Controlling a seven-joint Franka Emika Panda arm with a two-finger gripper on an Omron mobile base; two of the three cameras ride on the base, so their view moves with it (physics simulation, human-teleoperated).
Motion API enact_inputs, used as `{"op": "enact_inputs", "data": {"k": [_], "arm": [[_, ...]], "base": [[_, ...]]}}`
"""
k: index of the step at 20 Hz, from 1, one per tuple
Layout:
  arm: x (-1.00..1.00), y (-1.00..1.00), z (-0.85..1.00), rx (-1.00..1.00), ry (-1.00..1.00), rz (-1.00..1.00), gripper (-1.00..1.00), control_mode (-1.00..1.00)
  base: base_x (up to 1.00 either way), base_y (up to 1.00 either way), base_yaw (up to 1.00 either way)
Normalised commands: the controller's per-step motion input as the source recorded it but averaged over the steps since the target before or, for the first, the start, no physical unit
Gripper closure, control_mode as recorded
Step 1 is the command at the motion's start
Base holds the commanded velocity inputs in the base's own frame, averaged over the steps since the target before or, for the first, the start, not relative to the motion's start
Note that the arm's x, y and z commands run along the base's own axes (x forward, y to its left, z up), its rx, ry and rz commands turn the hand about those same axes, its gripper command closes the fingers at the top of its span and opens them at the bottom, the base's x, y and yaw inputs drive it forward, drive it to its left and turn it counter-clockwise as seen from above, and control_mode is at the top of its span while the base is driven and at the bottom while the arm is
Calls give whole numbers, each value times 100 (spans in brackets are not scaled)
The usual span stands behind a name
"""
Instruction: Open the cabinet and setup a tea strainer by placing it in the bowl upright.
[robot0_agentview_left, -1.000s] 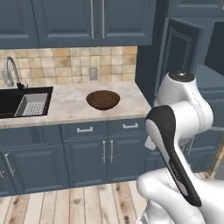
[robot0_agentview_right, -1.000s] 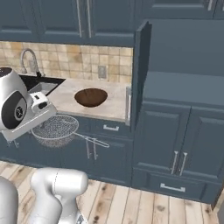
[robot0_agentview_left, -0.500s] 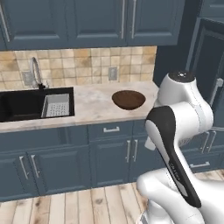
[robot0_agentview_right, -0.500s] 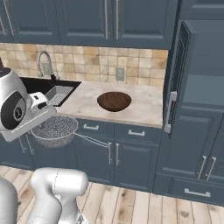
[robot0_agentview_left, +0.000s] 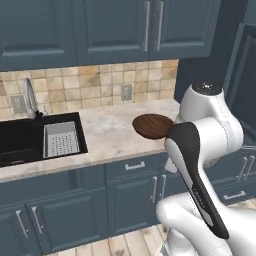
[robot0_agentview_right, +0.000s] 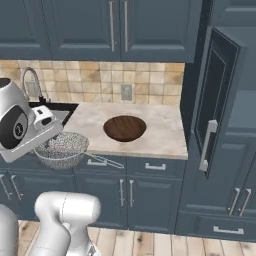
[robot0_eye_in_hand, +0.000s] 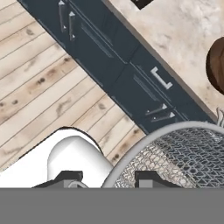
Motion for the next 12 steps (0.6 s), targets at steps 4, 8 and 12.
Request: {"op": "enact_inputs", "data": {"k": [4,8,12], "arm": [[0,0,0,0,0,0,100,100],[0,0,0,0,0,0,100,100],[0,0,0,0,0,0,100,100]], "base": [[73,9,-39],[52,26,-40],[35,40,-31]]}}
